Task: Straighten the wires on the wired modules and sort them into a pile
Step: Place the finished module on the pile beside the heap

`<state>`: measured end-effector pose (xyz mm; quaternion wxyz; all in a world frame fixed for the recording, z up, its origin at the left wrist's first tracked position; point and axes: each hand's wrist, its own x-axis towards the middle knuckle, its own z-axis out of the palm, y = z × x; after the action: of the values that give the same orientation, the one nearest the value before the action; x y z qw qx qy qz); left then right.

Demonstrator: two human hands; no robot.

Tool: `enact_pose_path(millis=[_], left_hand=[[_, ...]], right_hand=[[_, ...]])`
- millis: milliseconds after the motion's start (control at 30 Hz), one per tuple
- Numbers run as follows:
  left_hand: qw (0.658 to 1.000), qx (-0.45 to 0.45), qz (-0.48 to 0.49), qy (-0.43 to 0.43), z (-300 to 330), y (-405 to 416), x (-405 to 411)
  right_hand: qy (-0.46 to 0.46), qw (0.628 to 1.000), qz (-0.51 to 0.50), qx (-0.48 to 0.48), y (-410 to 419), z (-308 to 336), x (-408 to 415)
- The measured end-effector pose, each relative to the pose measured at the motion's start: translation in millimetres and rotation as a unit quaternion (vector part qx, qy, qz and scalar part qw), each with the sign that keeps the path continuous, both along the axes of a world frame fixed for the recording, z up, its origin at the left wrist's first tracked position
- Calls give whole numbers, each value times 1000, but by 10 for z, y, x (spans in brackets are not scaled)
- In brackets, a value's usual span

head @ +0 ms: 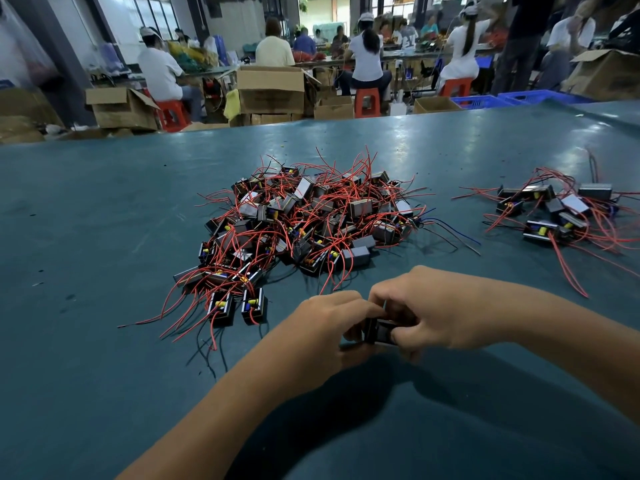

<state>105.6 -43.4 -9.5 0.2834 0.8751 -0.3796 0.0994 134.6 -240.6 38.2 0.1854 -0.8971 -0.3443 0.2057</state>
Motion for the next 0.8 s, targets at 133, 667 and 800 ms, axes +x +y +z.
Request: enact_pose_path(millis=[133,667,800], left_hand=[[1000,-21,-1,12,26,19,12],[1000,14,-16,1,45,11,-6],[1000,7,-19,8,43,9,-17]], right_hand=[[26,999,2,37,-34,2,2],[18,999,38,-6,-39,75,14],[35,999,38,-11,-39,85,3]])
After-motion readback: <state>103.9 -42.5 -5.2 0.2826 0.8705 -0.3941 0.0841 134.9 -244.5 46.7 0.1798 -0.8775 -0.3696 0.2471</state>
